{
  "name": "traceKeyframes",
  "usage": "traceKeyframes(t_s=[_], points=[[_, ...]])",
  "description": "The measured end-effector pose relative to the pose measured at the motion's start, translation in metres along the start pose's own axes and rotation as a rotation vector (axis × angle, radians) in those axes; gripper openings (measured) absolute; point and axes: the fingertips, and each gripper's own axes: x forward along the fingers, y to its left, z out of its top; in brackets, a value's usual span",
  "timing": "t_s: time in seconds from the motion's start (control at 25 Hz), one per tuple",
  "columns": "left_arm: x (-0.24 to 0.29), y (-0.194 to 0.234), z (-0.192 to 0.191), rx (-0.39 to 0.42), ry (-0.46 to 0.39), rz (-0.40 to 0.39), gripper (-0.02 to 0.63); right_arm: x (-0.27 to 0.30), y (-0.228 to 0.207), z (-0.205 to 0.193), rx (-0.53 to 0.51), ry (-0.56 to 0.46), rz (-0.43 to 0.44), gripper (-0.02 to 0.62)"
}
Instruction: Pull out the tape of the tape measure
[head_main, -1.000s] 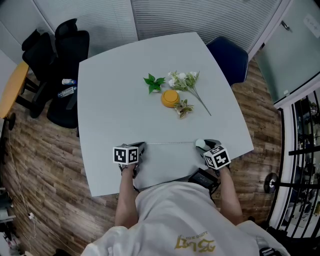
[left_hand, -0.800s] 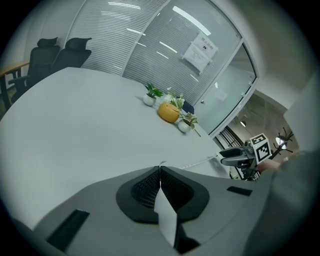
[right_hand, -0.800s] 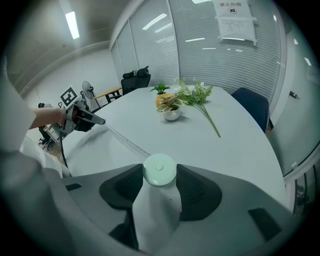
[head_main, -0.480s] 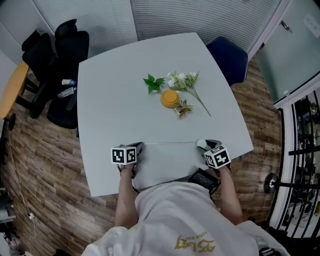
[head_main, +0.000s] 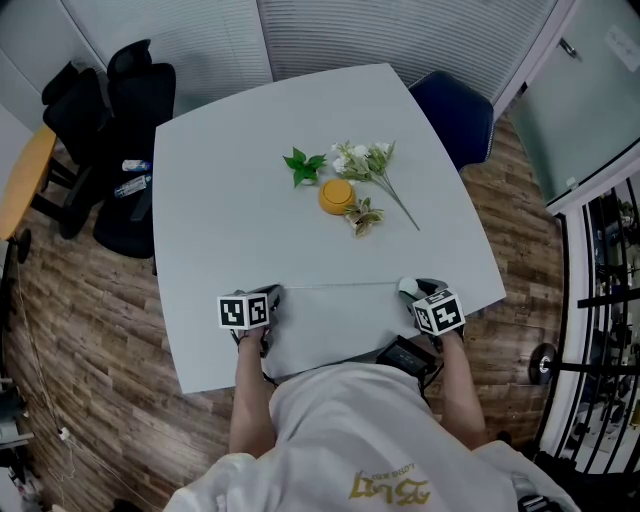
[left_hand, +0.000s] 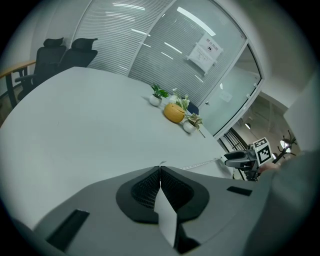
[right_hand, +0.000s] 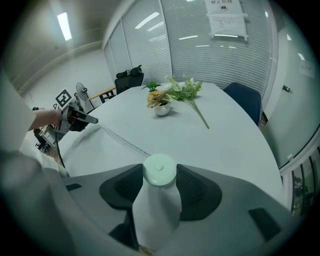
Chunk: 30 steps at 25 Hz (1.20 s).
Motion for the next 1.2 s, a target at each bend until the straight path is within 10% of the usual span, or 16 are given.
traceKeyframes(t_s=[1.2], points=[[0.013, 0.005, -0.008, 0.006, 0.053, 0.03, 0.011, 0.01, -0.01, -0.014, 0.065, 0.066, -0.015, 0.225]])
